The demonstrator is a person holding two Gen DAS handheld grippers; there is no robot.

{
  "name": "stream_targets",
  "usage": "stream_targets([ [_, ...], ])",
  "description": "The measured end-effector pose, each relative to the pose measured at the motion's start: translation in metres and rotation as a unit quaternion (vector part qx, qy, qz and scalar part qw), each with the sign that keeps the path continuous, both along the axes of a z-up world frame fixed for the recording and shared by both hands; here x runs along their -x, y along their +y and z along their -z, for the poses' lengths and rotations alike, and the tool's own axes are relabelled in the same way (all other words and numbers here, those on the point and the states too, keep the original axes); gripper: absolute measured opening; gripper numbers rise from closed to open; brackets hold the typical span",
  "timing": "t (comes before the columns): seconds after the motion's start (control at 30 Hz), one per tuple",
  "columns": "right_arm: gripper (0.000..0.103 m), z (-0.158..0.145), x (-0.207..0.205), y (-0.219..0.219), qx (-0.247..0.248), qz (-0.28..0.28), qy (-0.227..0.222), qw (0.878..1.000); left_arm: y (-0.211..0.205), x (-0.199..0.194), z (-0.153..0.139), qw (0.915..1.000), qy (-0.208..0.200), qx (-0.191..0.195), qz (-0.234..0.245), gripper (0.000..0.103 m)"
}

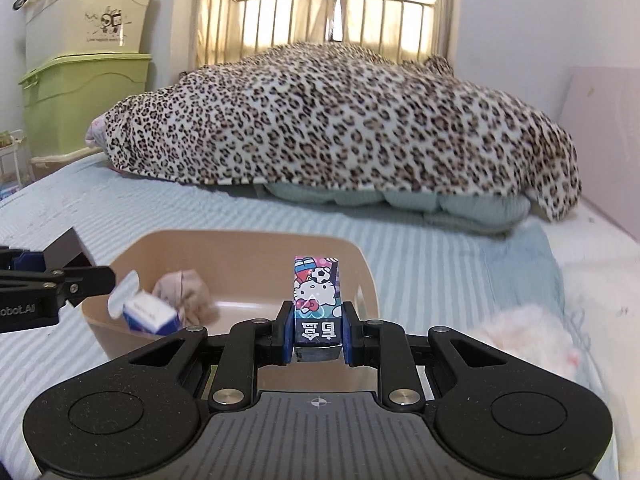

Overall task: Organize objects
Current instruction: 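Carry the cube box and small box into the basket and open both tools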

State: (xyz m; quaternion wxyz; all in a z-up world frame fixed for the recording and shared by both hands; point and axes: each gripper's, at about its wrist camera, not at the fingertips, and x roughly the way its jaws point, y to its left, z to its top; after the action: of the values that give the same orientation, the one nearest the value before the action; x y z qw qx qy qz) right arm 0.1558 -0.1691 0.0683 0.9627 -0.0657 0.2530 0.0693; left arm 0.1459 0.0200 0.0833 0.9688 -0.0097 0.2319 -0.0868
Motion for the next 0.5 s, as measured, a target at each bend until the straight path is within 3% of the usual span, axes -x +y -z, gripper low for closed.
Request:
stream_targets([
  [0.13, 0.021, 0.0, -0.017, 0.013, 0.017, -0.002, -0.004, 1.0, -0.009, -0.018, -0.007, 0.9997, -0.012, -0.02, -0.003, 0.053],
  [0.3, 0.021, 0.006, -0.044, 0.022, 0.005, 0.005, 0.011, 1.0, -0.019, -0.05, -0.004, 0.9984, -0.01, -0.052, -0.019, 0.053],
  [0.5, 0.021, 0.026, -0.069, 0.034, 0.008, 0.002, 0.039, 0.999, -0.023, -0.091, 0.021, 0.9959, 0.038, -0.074, -0.035, 0.053],
])
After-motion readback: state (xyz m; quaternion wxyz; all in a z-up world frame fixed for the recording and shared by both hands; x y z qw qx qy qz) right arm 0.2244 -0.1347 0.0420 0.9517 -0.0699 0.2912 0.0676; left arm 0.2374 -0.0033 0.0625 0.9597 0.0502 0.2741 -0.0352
